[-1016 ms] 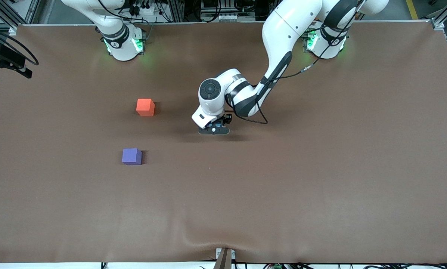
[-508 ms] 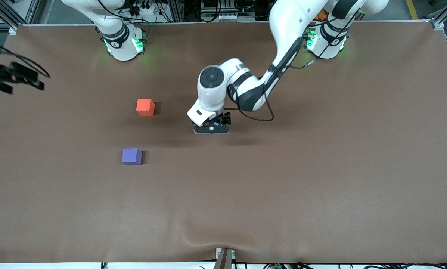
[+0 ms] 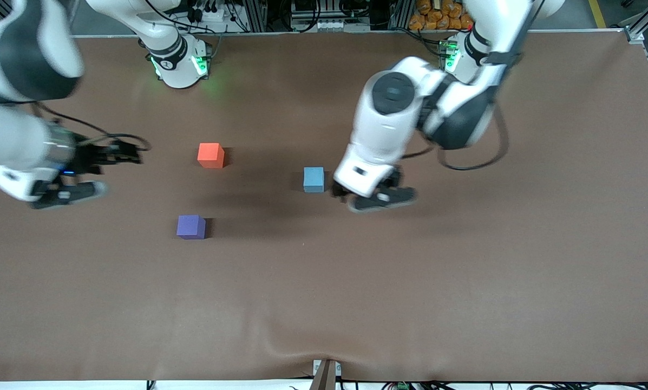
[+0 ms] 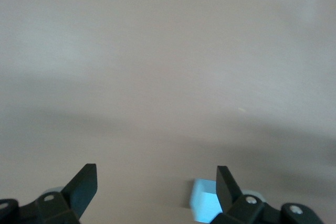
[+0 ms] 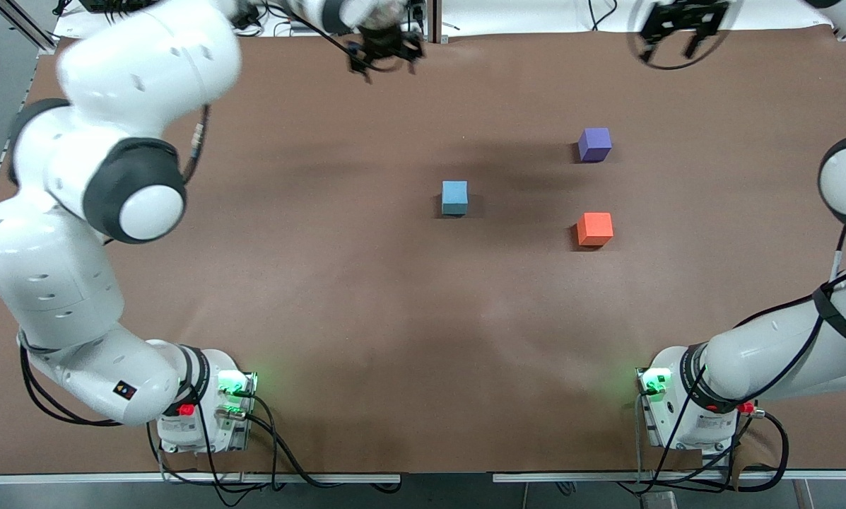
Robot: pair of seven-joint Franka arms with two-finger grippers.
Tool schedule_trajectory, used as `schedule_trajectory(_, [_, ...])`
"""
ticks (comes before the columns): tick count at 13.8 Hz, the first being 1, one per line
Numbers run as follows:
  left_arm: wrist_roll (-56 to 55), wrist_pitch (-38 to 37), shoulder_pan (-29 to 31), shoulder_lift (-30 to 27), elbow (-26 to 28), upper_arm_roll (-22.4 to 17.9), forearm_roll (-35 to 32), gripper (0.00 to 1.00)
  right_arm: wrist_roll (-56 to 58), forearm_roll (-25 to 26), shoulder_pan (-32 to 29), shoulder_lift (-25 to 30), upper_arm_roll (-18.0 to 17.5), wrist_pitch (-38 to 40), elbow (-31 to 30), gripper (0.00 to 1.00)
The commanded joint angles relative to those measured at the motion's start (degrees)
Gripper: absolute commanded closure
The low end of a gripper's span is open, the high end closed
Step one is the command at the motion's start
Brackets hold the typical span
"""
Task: Place blue block between orange and purple blocks
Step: 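Grasp the blue block with the right gripper while the left gripper withdraws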
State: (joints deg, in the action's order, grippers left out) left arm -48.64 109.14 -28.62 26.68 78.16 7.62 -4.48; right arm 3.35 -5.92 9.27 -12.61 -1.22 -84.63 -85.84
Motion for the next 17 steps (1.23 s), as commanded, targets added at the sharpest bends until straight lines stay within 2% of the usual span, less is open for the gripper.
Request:
schedule_trajectory(1, [5.81,-5.94,7.14,-5.66,2.87,0.99,-0.97,0.0,-6.31,-4.16,4.51,-0.75,0.25,-5.61,-3.79,0.0])
schedule_trajectory(3, [11.7,-8.05,12.16,-9.17,5.67,1.25,-0.62,0.0,-9.66,-4.71,9.85,-0.84,0.16,-11.58,-7.22,0.0])
schedule_trajectory(6, [20.4,-8.15,17.61,-16.2,14.7,1.25,-0.44,0.0,-20.1,-4.71,17.86,-4.07,0.25,-21.6,-10.75,0.0])
schedule_trajectory(11, [32.71,-5.88,23.95,-24.55,26.75,1.25,-0.53,0.0,-31.54,-4.1,29.03,-16.55,0.34,-41.62,-12.07,0.0])
schedule_trajectory(13, [41.64,-5.34,26.85,-25.01,26.61,1.17,-0.44,0.0,-32.17,-4.01,30.1,-17.62,0.25,-47.88,-15.48,0.0])
schedule_trajectory(15, [51.68,-7.08,29.14,-23.79,22.41,0.99,-0.7,0.0,-32.61,-4.01,31.94,-18.06,0.34,-49.92,-16.47,0.0])
schedule_trajectory(17, [53.39,-14.61,29.15,-21.95,15.65,0.99,-1.05,0.0,-35.67,-4.1,32.82,-18.59,0.25,-50.72,-16.47,0.0])
